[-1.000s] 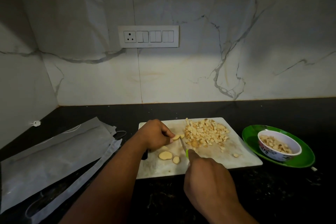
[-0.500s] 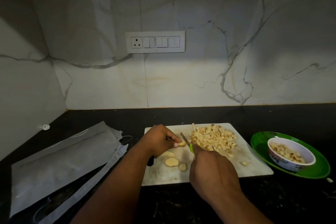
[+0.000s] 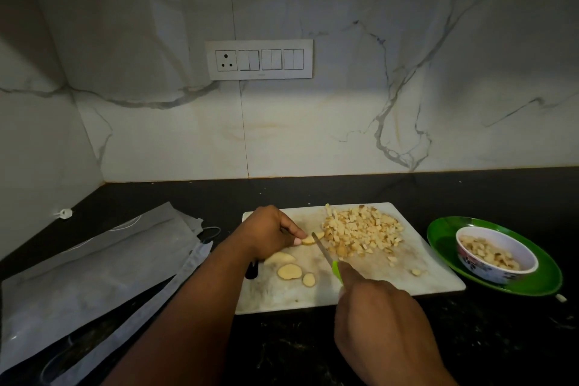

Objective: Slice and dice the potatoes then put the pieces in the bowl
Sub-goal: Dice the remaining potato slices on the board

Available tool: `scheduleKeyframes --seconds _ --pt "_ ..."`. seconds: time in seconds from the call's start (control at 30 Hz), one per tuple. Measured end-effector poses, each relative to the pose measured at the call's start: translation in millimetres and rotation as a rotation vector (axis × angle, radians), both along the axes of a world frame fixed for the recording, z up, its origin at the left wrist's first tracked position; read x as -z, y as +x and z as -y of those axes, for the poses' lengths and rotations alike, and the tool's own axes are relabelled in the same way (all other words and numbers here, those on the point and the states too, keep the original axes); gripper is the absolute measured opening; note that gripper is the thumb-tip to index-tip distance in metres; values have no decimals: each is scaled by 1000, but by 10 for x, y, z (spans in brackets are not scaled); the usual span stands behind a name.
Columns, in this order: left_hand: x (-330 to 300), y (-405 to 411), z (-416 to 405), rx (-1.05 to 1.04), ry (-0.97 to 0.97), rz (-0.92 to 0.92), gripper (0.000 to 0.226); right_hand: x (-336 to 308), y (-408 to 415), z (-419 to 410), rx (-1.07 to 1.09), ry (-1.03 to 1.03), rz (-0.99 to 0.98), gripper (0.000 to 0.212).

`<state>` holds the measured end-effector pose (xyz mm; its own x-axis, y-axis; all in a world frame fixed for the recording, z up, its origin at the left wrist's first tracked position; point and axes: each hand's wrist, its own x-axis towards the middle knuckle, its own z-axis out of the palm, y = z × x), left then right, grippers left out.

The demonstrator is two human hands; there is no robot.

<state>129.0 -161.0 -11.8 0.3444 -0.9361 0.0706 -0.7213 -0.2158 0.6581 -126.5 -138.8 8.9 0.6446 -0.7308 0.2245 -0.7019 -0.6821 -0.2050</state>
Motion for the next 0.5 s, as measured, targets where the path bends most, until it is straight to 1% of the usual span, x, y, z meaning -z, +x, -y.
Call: scheduleKeyframes --seconds 0.07,0.2,0.33,0.43,0.5 --pt "6 -4 -12 -12 -27 -10 13 0 113 53 -8 -9 21 60" --pt "-8 -18 -34 -5 -38 -26 13 17 283 61 -30 37 -23 59" --pt "-10 1 -18 -25 -17 -33 13 73 151 10 -24 54 -62 66" --pt "-9 20 -17 -23 -15 -62 13 16 19 -57 -27 66 -68 65" --pt "3 27 -29 -14 -38 -83 16 -45 6 -51 -26 33 -29 61"
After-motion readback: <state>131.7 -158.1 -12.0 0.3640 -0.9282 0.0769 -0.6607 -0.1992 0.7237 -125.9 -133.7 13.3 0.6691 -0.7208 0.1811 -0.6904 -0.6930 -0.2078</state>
